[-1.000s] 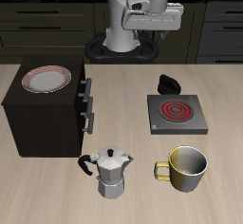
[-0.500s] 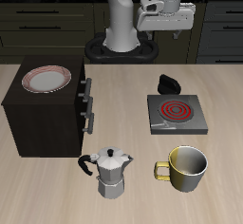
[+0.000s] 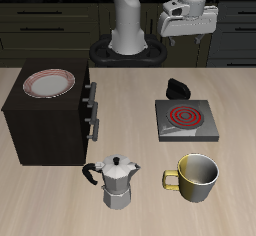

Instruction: Turn off the flat stove

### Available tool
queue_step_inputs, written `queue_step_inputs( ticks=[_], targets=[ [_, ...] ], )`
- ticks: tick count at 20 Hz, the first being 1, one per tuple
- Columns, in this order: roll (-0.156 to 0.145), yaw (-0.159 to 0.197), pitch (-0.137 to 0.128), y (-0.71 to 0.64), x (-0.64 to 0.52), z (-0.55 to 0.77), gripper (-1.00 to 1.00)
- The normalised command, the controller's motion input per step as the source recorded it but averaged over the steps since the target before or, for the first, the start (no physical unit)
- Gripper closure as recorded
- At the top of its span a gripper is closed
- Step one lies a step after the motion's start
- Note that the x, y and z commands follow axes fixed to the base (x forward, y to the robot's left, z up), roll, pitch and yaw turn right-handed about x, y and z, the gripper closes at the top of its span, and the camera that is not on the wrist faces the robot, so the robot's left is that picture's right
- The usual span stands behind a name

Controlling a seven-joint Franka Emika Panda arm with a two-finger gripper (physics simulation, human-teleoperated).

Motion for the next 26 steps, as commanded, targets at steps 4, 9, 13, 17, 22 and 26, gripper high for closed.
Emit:
queue_step_inputs(
  ticks=[4,9,13,17,22,26],
  targets=[
    [0.069,0.160,0.068,0.31,0.11,-0.25,-1.00],
    [0.041,0.063,0.011,0.03,0.07,-0.14,-1.00],
    [0.018,0.048,0.041,-0.09,0.06,-0.19,-1.00],
    [0.021,0.096,0.036,-0.08,0.03,-0.35,-1.00],
    [-0.009,0.019,0.013,-0.11,-0.02,-0.17,-1.00],
    [-0.005,0.017,0.009,-0.16,0.01,-0.17,-1.00]
  ],
)
